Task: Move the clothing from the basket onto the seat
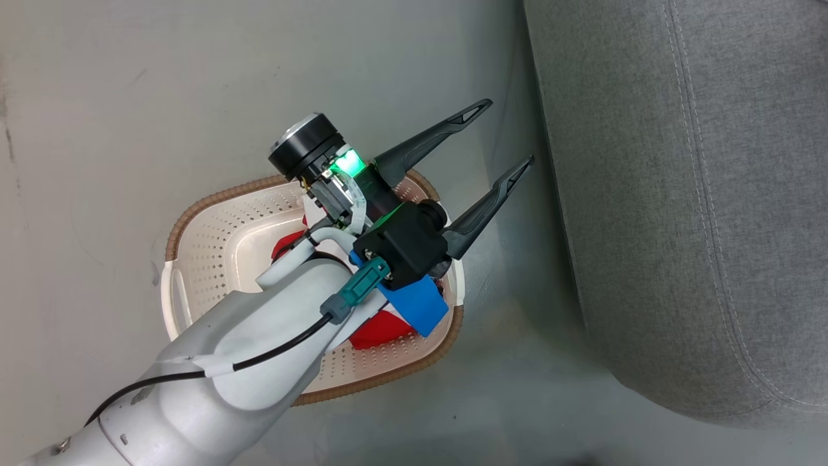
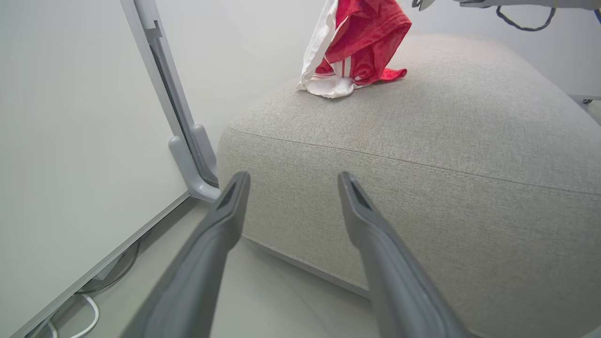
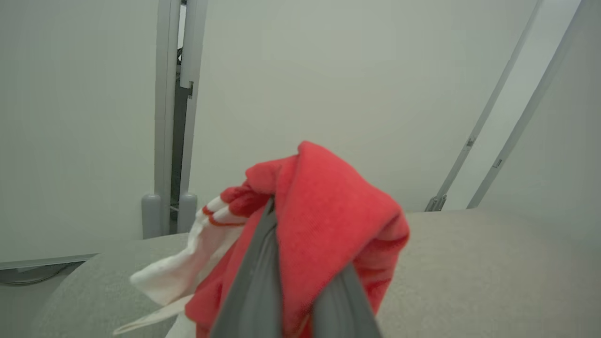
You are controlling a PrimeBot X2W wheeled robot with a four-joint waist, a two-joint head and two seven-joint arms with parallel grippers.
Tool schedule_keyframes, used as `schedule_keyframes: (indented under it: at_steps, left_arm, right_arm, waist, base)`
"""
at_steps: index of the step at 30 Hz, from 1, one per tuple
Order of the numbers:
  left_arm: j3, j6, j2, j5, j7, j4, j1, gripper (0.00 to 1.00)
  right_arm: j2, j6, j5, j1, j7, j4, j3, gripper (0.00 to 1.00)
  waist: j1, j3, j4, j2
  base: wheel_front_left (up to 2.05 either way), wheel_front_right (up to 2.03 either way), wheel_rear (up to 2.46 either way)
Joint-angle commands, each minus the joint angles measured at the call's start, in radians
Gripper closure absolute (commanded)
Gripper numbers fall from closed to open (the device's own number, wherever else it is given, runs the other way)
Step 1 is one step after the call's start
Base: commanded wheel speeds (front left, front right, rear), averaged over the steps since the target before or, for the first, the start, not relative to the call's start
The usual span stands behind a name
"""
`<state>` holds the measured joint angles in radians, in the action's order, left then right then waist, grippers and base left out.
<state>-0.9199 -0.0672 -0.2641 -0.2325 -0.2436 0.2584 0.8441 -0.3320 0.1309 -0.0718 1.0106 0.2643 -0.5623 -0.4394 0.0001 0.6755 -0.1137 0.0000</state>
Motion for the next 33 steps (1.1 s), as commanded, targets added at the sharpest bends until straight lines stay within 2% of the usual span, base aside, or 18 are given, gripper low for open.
schedule_keyframes:
  at_steps: [1, 10, 11, 12, 13, 19, 28, 33]
  left_arm:
    - [-0.001, 0.003, 0.003, -0.003, -0.004, 0.001, 0.018, 0.00]
    - [-0.004, 0.007, 0.005, -0.012, -0.012, 0.013, 0.016, 0.00]
    - [-0.005, 0.008, 0.006, -0.013, -0.013, 0.014, 0.014, 0.00]
    - [-0.005, 0.010, 0.007, -0.014, -0.014, 0.015, 0.012, 0.00]
    - [-0.004, 0.011, 0.008, -0.014, -0.013, 0.016, 0.008, 0.00]
    - [0.000, 0.023, 0.017, -0.024, -0.020, 0.024, -0.023, 0.00]
    - [0.031, 0.047, 0.022, -0.049, -0.022, 0.021, -0.100, 0.00]
    - [0.072, 0.061, 0.014, -0.061, -0.022, 0.008, -0.168, 0.00]
  right_arm:
    - [-0.002, 0.000, -0.001, -0.017, 0.000, -0.021, -0.010, 1.00]
    - [0.042, 0.000, -0.001, -0.061, 0.000, -0.151, -0.012, 1.00]
    - [0.047, 0.000, 0.003, -0.069, 0.000, -0.157, -0.014, 0.85]
    - [0.053, 0.000, 0.005, -0.081, 0.000, -0.165, -0.015, 0.54]
    - [0.057, 0.000, 0.008, -0.090, 0.000, -0.170, -0.018, 0.00]
    - [0.066, 0.000, 0.006, -0.181, 0.000, -0.110, -0.022, 0.00]
    - [0.116, 0.000, 0.005, -0.405, 0.000, 0.099, 0.009, 0.00]
    - [0.157, 0.000, 0.011, -0.519, 0.000, 0.219, 0.059, 0.00]
  waist:
    - [-0.0001, -0.001, 0.001, 0.0000]
    - [-0.0001, -0.018, 0.008, 0.0000]
    - [-0.0001, -0.023, 0.009, 0.0000]
    - [-0.0001, -0.029, 0.010, 0.0000]
    - [-0.0001, -0.035, 0.011, 0.0000]
    - [-0.0001, -0.093, 0.023, 0.0000]
    - [-0.0001, -0.213, 0.039, 0.0000]
    - [-0.0001, -0.281, 0.058, 0.0000]
  base:
    - [0.00, 0.00, 0.00]
    - [0.00, 0.00, 0.00]
    - [0.00, 0.00, 0.00]
    - [0.00, 0.00, 0.00]
    - [0.00, 0.00, 0.00]
    - [0.00, 0.00, 0.00]
    - [0.00, 0.00, 0.00]
    - [0.00, 0.00, 0.00]
